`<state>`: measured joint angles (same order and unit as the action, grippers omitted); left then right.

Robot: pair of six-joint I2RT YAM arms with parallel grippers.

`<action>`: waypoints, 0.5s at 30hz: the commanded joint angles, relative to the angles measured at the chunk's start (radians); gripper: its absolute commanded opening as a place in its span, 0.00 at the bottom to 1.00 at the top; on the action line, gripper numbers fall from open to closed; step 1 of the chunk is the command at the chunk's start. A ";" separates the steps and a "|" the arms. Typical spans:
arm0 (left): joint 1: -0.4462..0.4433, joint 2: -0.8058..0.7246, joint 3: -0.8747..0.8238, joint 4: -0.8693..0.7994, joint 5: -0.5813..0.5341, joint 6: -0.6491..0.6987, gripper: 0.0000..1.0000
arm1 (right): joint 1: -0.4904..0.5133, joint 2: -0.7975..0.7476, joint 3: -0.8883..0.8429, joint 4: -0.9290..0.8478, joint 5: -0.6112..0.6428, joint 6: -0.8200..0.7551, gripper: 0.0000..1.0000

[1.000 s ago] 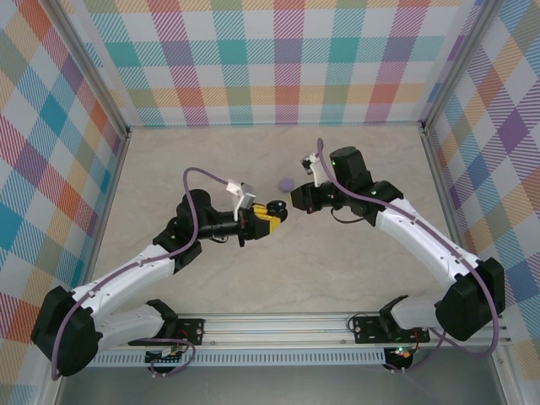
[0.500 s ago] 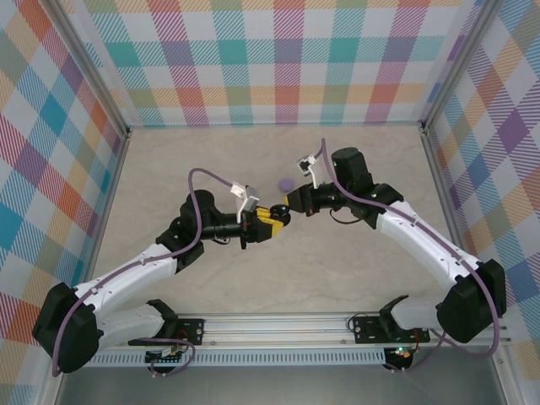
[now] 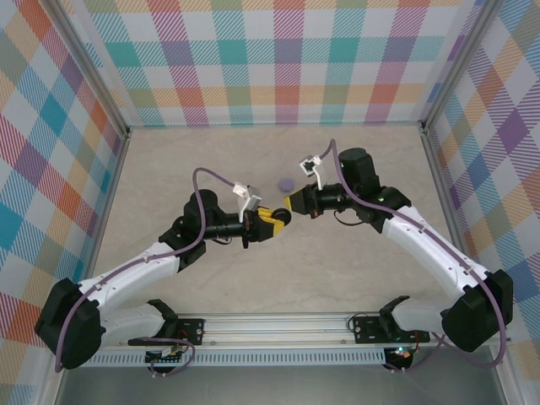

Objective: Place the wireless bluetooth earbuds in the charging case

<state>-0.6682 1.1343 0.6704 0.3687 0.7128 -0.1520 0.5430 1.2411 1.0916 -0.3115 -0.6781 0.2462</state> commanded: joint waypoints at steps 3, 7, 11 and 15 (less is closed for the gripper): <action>-0.011 0.001 0.023 0.013 -0.035 0.005 0.07 | 0.000 -0.016 -0.005 -0.007 0.038 -0.021 0.16; -0.011 0.013 0.037 -0.042 -0.097 0.000 0.08 | 0.000 0.007 0.021 -0.078 0.178 -0.028 0.17; -0.011 0.057 0.080 -0.125 -0.156 -0.015 0.08 | 0.000 0.018 0.028 -0.119 0.337 -0.026 0.17; 0.001 0.121 0.114 -0.160 -0.179 -0.049 0.12 | 0.000 0.014 0.021 -0.152 0.542 -0.002 0.19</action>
<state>-0.6678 1.2247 0.7410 0.2531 0.5701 -0.1715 0.5430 1.2556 1.0924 -0.4210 -0.3183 0.2462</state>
